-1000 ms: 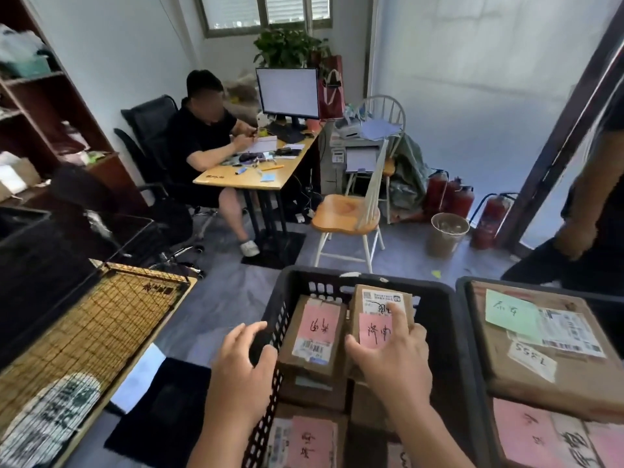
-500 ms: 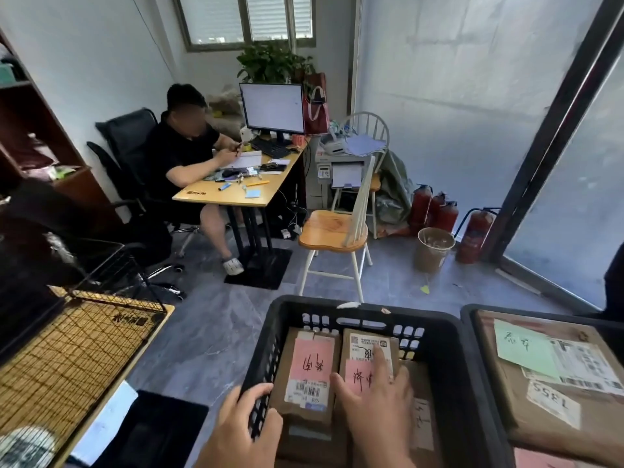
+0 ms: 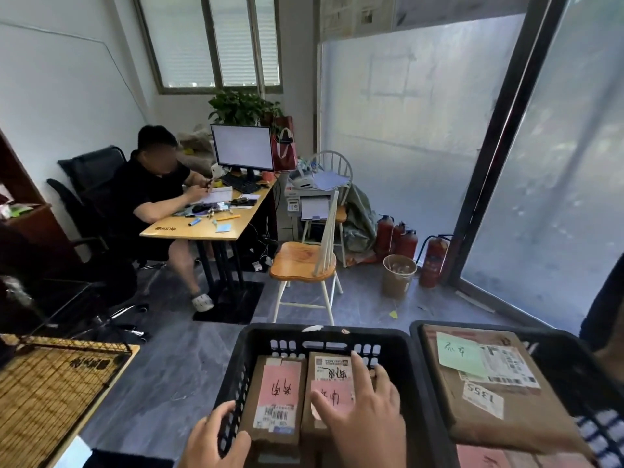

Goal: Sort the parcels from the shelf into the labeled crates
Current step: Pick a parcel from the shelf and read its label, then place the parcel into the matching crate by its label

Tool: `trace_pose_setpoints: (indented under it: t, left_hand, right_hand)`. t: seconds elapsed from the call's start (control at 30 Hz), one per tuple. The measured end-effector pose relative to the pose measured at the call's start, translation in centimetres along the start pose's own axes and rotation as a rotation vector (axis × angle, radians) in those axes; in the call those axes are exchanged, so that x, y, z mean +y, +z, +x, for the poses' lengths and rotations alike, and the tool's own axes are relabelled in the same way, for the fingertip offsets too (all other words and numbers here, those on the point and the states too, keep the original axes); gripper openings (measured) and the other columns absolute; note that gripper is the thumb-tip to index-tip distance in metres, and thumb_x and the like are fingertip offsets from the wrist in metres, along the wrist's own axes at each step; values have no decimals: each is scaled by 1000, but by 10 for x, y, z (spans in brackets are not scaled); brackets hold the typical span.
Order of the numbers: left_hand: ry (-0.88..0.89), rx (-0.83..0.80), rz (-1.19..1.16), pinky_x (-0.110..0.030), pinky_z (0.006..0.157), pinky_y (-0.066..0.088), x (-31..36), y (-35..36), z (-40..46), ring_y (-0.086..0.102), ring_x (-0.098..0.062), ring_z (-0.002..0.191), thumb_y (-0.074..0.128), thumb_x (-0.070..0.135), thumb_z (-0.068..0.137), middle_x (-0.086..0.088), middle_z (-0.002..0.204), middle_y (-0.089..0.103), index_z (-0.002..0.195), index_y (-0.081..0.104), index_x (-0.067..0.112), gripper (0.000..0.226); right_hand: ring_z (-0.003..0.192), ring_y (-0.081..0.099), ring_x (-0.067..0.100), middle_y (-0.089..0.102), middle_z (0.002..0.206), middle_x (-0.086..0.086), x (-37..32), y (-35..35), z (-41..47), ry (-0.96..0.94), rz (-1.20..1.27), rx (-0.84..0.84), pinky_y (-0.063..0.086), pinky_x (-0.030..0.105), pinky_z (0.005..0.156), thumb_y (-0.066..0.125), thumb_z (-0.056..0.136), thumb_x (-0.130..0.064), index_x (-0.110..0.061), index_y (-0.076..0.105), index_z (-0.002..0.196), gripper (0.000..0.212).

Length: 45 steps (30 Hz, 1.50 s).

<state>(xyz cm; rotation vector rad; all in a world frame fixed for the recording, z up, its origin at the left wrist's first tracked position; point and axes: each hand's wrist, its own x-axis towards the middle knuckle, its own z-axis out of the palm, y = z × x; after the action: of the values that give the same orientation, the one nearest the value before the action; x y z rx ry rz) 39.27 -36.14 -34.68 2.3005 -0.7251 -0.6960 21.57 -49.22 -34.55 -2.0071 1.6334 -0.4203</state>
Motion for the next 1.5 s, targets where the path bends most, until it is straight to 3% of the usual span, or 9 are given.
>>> trace_pose_setpoints:
  t: [0.17,0.5,0.67,0.9,1.03,1.17,1.27,1.37,1.5]
  left_hand:
    - [-11,-13,-12,-45,111,48,-22,9,13,63,-32,124,66,65,50,-13,135,65,138,63,16,101]
    - [56,270,103,-42,121,37,36,12,-81,43,-20,149,64,55,84,7,155,55,138,60,44,55]
    - [84,390,-6,-43,124,34,56,37,-147,43,-18,146,66,40,94,11,151,53,129,59,48,37]
    - [72,418,-106,-33,116,34,75,67,-270,41,-3,137,38,77,64,25,136,48,120,57,54,64]
    - [-21,541,-138,-28,112,40,66,55,-337,47,1,130,58,51,98,31,131,49,111,53,59,16]
    - [-119,593,-211,-13,90,47,46,36,-410,63,10,105,62,42,101,35,113,66,108,65,54,14]
    - [-217,650,-297,-15,91,52,25,23,-478,65,21,89,62,53,93,40,94,72,98,71,56,11]
    - [-290,775,-303,-20,94,54,-10,16,-553,66,20,88,50,68,76,40,96,72,102,71,55,36]
    - [-395,912,-320,-21,92,54,-53,16,-659,67,18,94,59,49,96,42,99,71,101,70,56,14]
  right_hand:
    - [156,15,19,11,171,-8,3,-41,-17,-41,55,48,36,40,120,44,68,-96,-55,5,158,107]
    - [153,19,11,14,168,-17,23,-97,-48,-233,146,15,35,37,118,32,58,-99,-59,8,155,107]
    - [152,18,9,16,164,-21,51,-135,-69,-419,149,-151,33,35,118,42,68,-95,-59,8,155,101]
    - [148,20,5,19,158,-28,79,-169,-120,-674,175,-358,33,37,118,49,75,-90,-59,13,153,91]
    - [143,25,5,26,150,-31,67,-175,-168,-840,207,-439,36,37,115,44,70,-91,-59,16,150,91]
    - [134,29,0,30,135,-34,52,-178,-233,-989,218,-549,33,26,99,51,80,-83,-60,16,150,81]
    - [139,33,3,32,143,-31,41,-172,-290,-1114,218,-683,38,27,105,54,82,-81,-58,17,153,83]
    - [139,39,5,30,143,-32,35,-167,-364,-1206,206,-840,41,31,109,56,82,-79,-63,17,151,81]
    - [135,39,2,27,134,-34,49,-159,-472,-1322,262,-953,37,25,97,54,85,-77,-60,19,151,76]
